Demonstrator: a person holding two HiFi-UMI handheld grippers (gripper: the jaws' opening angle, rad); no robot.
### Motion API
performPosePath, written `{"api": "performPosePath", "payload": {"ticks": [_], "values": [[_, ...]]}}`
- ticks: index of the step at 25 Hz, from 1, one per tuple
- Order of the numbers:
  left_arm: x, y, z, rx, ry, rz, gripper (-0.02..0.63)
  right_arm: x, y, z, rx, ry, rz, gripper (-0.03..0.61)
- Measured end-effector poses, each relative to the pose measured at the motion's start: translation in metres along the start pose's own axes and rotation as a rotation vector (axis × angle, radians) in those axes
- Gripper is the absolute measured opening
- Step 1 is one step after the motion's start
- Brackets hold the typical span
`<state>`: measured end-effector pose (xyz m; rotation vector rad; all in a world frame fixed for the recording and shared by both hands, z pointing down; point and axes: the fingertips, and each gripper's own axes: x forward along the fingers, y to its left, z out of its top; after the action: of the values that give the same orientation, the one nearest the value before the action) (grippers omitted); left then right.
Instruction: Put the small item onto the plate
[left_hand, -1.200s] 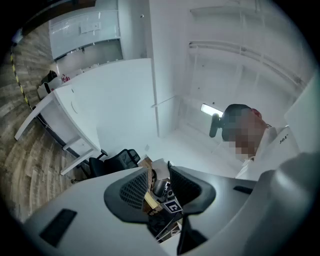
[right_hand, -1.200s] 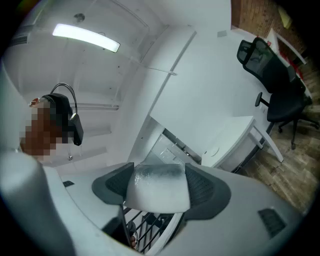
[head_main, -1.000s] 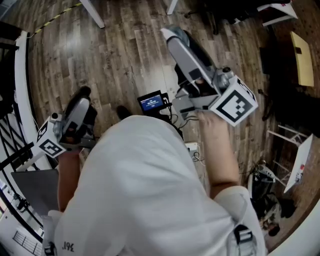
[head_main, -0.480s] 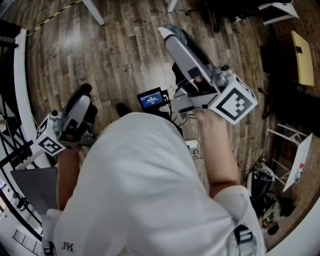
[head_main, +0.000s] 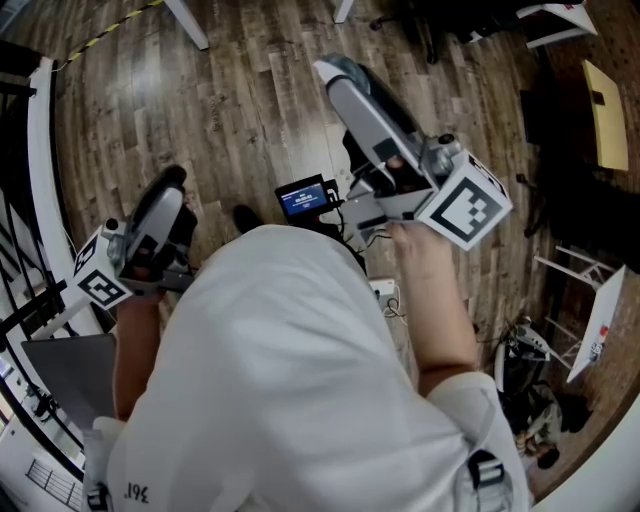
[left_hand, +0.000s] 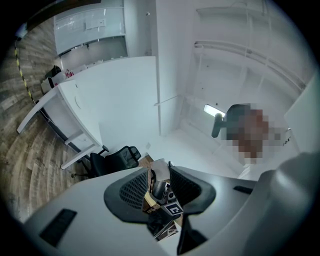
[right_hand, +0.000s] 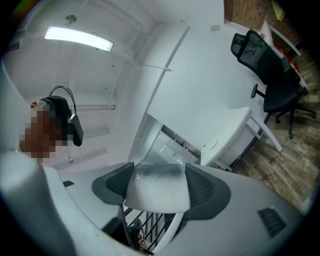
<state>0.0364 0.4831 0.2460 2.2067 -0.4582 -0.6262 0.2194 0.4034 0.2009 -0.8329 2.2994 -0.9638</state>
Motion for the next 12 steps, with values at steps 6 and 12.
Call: {"api": "performPosePath", "payload": {"ticks": [6, 12], "values": [[0.0013, 0.0024, -0.0014, -0.013, 0.005, 0.007, 0.137, -0.0019, -0.0035, -0.0007, -0.039, 0.006, -0.027, 0.314], [-0.0042, 0.0064, 0.0017, -0.017, 0.002, 0.016, 0.137, 0.0014, -0.0034, -0.0044, -0.042, 0.008, -0.033, 0.314]]}}
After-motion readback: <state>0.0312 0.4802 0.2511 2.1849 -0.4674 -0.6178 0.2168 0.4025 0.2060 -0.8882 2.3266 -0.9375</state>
